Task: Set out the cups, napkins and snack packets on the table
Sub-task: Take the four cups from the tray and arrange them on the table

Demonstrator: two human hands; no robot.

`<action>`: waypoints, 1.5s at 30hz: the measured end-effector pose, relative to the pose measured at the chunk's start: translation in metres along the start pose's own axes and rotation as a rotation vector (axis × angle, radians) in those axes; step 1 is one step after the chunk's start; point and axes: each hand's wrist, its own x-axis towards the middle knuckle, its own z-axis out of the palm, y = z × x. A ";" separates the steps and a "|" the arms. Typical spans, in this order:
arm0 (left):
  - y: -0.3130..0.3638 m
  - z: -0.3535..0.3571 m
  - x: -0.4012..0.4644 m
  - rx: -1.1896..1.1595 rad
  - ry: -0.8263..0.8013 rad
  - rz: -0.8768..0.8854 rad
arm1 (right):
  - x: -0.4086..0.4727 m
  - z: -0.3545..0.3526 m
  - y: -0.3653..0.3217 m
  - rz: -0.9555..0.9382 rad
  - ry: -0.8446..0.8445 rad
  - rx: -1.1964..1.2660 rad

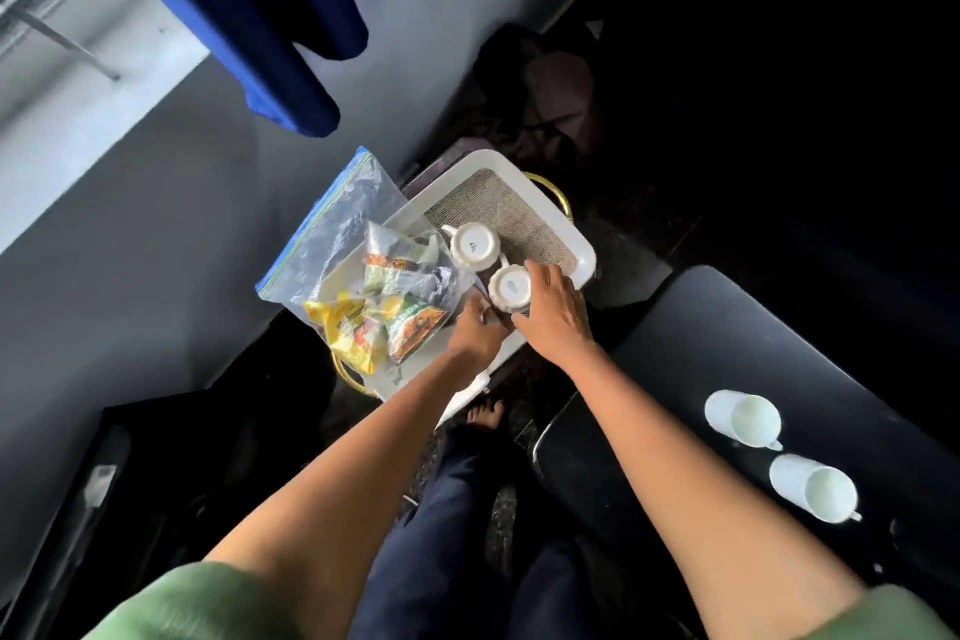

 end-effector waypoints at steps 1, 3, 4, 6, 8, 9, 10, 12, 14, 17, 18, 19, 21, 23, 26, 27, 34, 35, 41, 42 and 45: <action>0.002 -0.001 0.002 -0.001 -0.037 0.001 | 0.008 0.002 -0.004 0.007 -0.027 0.011; 0.001 -0.004 0.005 0.018 -0.107 0.027 | 0.022 0.011 -0.012 0.021 -0.072 0.014; -0.001 -0.003 0.005 0.025 -0.130 0.045 | 0.027 0.017 -0.015 0.027 -0.075 0.001; -0.006 -0.001 0.004 0.002 -0.150 0.054 | 0.031 0.027 -0.018 0.040 -0.030 -0.025; -0.009 -0.001 0.003 -0.044 -0.160 0.029 | 0.032 0.031 -0.019 0.053 0.044 -0.008; -0.009 -0.002 0.002 -0.060 -0.168 0.019 | 0.031 0.032 -0.019 0.057 0.069 0.018; -0.010 -0.002 0.002 -0.073 -0.171 0.012 | 0.030 0.031 -0.018 0.064 0.083 0.052; -0.011 -0.003 0.001 -0.103 -0.158 0.009 | 0.024 0.029 -0.016 0.097 0.106 0.138; -0.009 -0.005 -0.005 -0.141 -0.114 0.009 | 0.014 0.025 -0.016 0.133 0.124 0.234; -0.007 -0.006 -0.019 -0.250 -0.031 0.009 | -0.005 0.017 -0.015 0.157 0.146 0.351; -0.007 -0.006 -0.023 -0.265 0.008 -0.012 | -0.014 0.014 -0.016 0.163 0.161 0.396; -0.008 -0.005 -0.028 -0.285 0.037 -0.046 | -0.023 0.011 -0.016 0.168 0.178 0.452; -0.005 -0.002 -0.038 -0.391 0.001 -0.142 | -0.042 0.003 -0.018 0.188 0.207 0.592; 0.003 0.002 -0.052 -0.480 -0.115 -0.221 | -0.061 -0.005 -0.017 0.208 0.244 0.729; 0.010 0.007 -0.069 -0.526 -0.246 -0.245 | -0.090 -0.016 -0.012 0.223 0.255 0.871; 0.011 0.010 -0.073 -0.520 -0.270 -0.237 | -0.100 -0.019 -0.008 0.235 0.258 0.917; 0.016 0.032 -0.109 -0.392 -0.339 -0.079 | -0.166 -0.036 0.031 0.210 0.273 0.969; 0.016 0.035 -0.115 -0.368 -0.339 -0.053 | -0.174 -0.039 0.039 0.211 0.281 0.963; 0.018 0.057 -0.144 -0.186 -0.351 0.207 | -0.203 -0.063 0.067 0.182 0.404 0.630; 0.019 0.062 -0.149 -0.146 -0.339 0.259 | -0.206 -0.068 0.070 0.155 0.397 0.553; 0.021 0.072 -0.159 -0.051 -0.279 0.332 | -0.218 -0.081 0.076 0.121 0.293 0.470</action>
